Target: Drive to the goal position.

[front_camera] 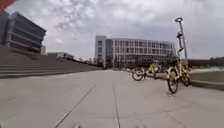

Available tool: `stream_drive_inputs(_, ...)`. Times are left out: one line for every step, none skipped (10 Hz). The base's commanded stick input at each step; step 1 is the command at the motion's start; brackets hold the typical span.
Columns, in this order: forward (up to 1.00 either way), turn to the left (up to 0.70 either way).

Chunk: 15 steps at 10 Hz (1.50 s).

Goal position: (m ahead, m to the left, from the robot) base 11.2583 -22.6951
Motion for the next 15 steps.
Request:
stream_drive_inputs(0.7,0.0)
stream_drive_inputs(0.7,0.0)
stream_drive_inputs(0.7,0.0)
stream_drive_inputs(0.7,0.0)
stream_drive_inputs(0.7,0.0)
stream_drive_inputs(0.67,0.0)
stream_drive_inputs(0.48,0.0)
stream_drive_inputs(0.19,0.0)
stream_drive_inputs(0.0,0.0)
stream_drive_inputs(0.0,0.0)
stream_drive_inputs(0.0,0.0)
stream_drive_inputs(0.0,0.0)
stream_drive_inputs(0.0,0.0)
stream_drive_inputs(0.0,0.0)
stream_drive_inputs(0.0,0.0)
